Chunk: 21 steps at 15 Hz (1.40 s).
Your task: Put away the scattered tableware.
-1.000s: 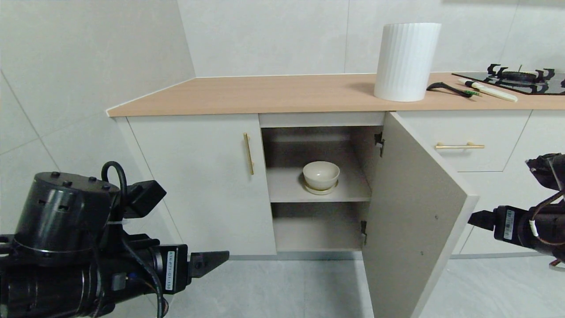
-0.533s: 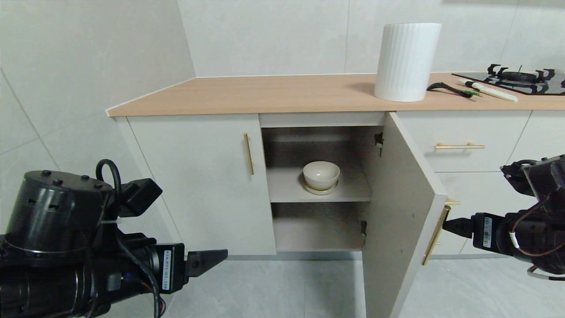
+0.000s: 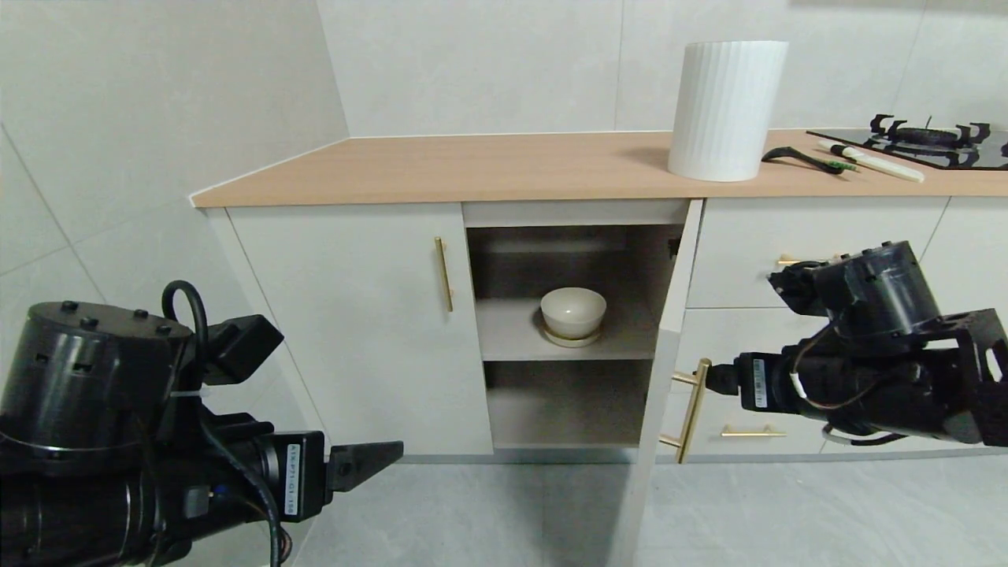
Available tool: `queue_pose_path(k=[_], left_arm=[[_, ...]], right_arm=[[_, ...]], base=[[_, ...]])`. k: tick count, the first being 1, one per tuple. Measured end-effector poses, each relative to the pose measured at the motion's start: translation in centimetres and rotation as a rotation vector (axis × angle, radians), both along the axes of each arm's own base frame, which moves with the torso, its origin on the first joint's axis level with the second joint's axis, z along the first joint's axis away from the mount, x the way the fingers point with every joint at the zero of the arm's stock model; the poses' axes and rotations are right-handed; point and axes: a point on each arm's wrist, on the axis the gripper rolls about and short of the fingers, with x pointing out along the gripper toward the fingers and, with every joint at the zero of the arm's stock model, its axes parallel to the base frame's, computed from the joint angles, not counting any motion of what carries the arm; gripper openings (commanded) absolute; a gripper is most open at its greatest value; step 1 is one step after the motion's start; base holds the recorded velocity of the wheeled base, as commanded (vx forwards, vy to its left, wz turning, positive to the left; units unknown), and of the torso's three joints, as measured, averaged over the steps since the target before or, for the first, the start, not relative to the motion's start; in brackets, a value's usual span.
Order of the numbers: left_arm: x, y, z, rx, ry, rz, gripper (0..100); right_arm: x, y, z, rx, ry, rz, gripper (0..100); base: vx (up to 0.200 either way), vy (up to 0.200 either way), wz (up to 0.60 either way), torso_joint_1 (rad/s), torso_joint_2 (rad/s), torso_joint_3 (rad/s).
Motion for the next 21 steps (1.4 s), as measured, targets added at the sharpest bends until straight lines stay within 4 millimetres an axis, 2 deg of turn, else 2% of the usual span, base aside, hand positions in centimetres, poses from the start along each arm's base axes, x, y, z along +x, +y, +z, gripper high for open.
queue_pose_path(k=[2,4,8,14,21], left_arm=[[-0.1,0.0,-0.2,0.027,-0.003,-0.021,100],[-0.2,0.1,-0.5,0.043,-0.003,-0.031,100],[-0.1,0.0,-0.6,0.048,0.005,-0.031,100],[-0.1,0.0,-0.7,0.052,0.004,-0.030,100],[0.0,0.0,-0.7,0.056,0.007,-0.027,100]], right_arm=[[1.7,1.1,0.4,-0.010,-0.020,0.025,100],[3.0,2.2,-0.1,-0.015,-0.012,0.042,100],[4.4,3.3,-2.2,-0.019,0.046,0.070,100],[6.3,4.1,-4.1,0.009,0.031,0.049,100],[7.9,4.9,-5.2,0.115,-0.003,-0.009,100]], base=[[0.000,0.000,0.00,0.000,0.00,0.000],[0.000,0.000,0.00,0.000,0.00,0.000],[0.000,0.000,0.00,0.000,0.00,0.000],[0.000,0.000,0.00,0.000,0.00,0.000],[0.200,0.000,0.00,0.002,0.00,0.000]])
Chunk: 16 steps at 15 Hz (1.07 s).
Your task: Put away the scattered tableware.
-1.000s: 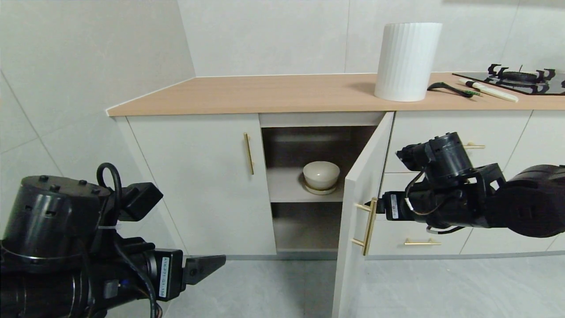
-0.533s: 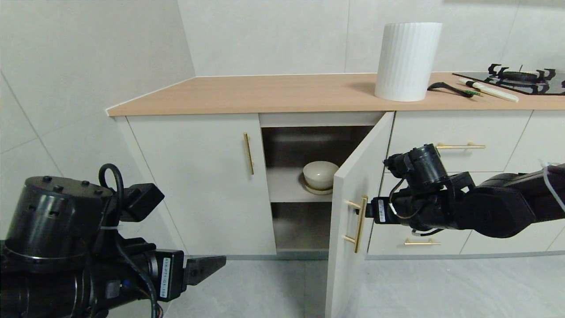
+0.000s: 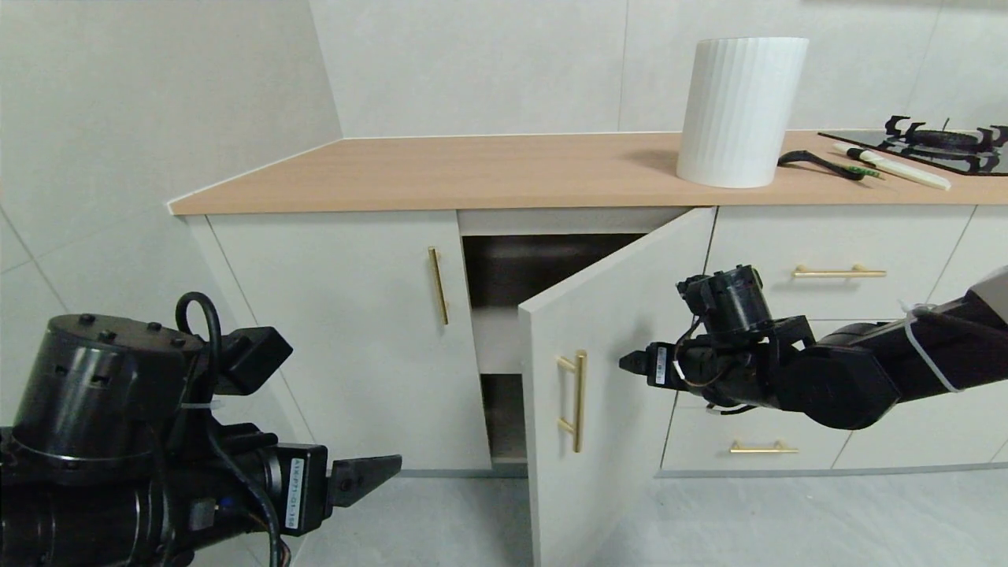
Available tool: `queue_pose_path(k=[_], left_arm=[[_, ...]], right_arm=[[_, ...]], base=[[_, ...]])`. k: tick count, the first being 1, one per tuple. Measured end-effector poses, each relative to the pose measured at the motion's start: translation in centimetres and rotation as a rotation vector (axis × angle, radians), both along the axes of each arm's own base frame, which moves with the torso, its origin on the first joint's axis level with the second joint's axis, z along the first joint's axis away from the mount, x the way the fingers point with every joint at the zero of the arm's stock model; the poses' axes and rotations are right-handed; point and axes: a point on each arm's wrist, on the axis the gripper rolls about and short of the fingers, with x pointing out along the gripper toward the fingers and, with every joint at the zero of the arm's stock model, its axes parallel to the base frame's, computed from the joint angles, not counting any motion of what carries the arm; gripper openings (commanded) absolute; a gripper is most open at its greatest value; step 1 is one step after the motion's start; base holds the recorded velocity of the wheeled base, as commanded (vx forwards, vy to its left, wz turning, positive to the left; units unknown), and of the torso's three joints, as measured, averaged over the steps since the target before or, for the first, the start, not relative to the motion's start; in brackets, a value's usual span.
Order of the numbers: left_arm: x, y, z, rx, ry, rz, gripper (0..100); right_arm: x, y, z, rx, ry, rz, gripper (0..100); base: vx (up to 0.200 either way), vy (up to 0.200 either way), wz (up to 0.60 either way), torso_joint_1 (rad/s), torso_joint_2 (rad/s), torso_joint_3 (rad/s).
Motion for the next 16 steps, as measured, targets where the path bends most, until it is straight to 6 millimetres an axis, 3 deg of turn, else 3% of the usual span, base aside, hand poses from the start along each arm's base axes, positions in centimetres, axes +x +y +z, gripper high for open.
queue_pose_path(k=[6,16], left_arm=[[0.0,0.0,0.0,0.001,0.002,-0.001,100],[-0.2,0.1,-0.5,0.034,0.005,-0.027,100]], right_arm=[[0.4,0.4,0.0,0.058,-0.028,-0.021,100],[3.1,1.0,0.5,0.257,-0.047,-0.153,100]], base=[[0.033,0.000,0.00,0.000,0.00,0.000],[0.000,0.000,0.00,0.000,0.00,0.000]])
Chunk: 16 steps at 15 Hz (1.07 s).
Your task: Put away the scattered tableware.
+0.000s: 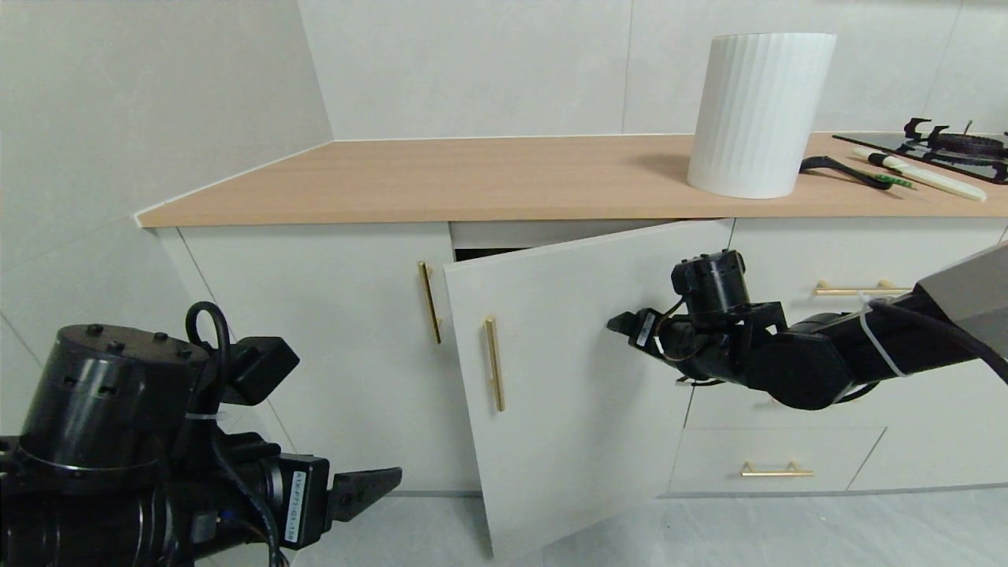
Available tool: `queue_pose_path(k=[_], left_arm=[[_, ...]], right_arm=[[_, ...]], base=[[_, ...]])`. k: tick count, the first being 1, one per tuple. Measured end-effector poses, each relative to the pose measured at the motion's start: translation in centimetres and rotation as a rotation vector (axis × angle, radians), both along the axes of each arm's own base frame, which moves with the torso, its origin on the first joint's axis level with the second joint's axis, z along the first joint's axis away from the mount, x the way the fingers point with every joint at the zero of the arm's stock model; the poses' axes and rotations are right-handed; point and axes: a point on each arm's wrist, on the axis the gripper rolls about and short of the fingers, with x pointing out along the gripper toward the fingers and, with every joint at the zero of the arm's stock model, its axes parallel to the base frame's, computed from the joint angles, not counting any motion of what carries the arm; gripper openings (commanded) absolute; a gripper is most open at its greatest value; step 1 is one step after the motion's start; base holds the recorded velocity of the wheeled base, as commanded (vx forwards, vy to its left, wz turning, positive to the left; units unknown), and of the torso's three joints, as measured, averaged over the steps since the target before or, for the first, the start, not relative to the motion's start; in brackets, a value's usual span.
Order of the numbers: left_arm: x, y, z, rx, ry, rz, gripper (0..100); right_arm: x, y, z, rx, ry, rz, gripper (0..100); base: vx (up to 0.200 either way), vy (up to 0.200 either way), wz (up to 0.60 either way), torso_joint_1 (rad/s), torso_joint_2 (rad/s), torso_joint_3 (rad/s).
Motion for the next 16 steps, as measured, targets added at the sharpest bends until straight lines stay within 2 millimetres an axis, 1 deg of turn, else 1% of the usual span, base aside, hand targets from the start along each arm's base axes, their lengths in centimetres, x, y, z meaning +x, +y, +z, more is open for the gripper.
queue_pose_path(k=[6,9,13,16], left_arm=[[0.0,0.0,-0.1,0.000,0.002,-0.001,100],[0.0,0.0,-0.1,0.000,0.003,-0.001,100],[0.0,0.0,-0.1,0.001,0.004,-0.001,100],[0.0,0.0,-0.1,0.001,0.003,-0.001,100]], right_arm=[[0.9,-0.7,0.2,0.034,-0.005,-0.046,100],[2.2,-1.2,0.3,0.054,-0.029,-0.130,100],[3.7,-1.5,-0.3,0.043,-0.044,-0.202,100],[4.4,-1.6,-0.8,0.039,-0.048,-0.243,100]], base=[[0.000,0.000,0.00,0.000,0.00,0.000],[0.000,0.000,0.00,0.000,0.00,0.000],[0.000,0.000,0.00,0.000,0.00,0.000],[0.000,0.000,0.00,0.000,0.00,0.000]])
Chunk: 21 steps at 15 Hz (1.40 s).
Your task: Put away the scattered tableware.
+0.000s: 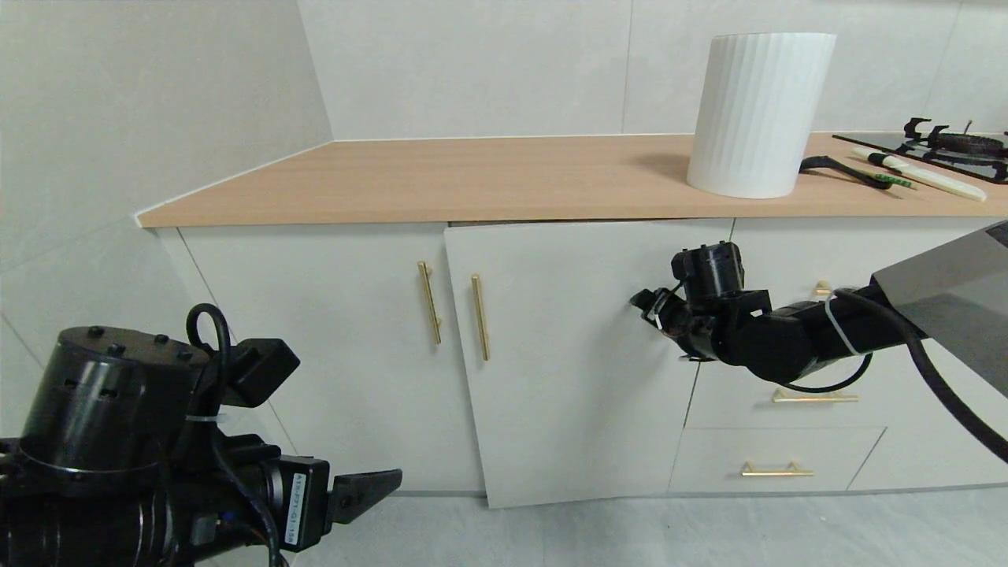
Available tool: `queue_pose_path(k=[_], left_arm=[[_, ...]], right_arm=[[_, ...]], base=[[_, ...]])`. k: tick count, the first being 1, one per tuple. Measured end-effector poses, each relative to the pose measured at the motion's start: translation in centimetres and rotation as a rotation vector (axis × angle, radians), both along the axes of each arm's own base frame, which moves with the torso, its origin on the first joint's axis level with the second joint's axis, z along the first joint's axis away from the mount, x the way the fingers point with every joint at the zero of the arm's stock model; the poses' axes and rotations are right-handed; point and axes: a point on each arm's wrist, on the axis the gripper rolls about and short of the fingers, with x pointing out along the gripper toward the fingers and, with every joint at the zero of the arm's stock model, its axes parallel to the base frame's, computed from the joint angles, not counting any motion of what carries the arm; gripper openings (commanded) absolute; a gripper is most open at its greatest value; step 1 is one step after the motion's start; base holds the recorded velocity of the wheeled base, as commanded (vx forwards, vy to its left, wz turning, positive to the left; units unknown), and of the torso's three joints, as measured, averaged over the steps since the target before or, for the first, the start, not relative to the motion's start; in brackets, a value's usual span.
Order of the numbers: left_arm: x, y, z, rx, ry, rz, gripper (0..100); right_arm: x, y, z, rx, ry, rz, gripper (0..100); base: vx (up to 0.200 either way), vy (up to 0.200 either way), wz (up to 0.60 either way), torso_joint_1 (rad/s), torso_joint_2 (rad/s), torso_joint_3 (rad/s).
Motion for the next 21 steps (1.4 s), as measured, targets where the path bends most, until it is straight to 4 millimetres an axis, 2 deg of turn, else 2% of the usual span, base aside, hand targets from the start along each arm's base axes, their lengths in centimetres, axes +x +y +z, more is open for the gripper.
queue_pose_path(k=[5,10,12,15,16,21], left_arm=[[0.0,0.0,0.0,0.000,0.000,0.000,100],[0.0,0.0,-0.1,0.001,0.002,0.000,100],[0.0,0.0,-0.1,0.001,0.003,0.000,100],[-0.1,0.0,0.0,0.001,0.000,0.000,100],[-0.1,0.1,0.1,0.002,-0.006,0.000,100],[-1.5,1.5,2.0,0.031,-0.140,0.049,100]], right_arm=[[1.1,-0.7,-0.4,-0.010,-0.008,-0.050,100],[0.6,-0.7,-0.6,-0.012,0.011,-0.035,100],[-1.2,-0.8,-0.7,0.010,0.062,0.065,100],[-5.6,-1.7,-0.1,0.019,0.138,0.336,100],[-6.7,-2.2,0.3,0.000,0.139,0.361,100],[-11.6,-4.9,5.1,-0.099,-0.001,0.415,100]], base=[[0.000,0.000,0.00,0.000,0.00,0.000],[0.000,0.000,0.00,0.000,0.00,0.000],[0.000,0.000,0.00,0.000,0.00,0.000],[0.000,0.000,0.00,0.000,0.00,0.000],[0.000,0.000,0.00,0.000,0.00,0.000],[0.000,0.000,0.00,0.000,0.00,0.000]])
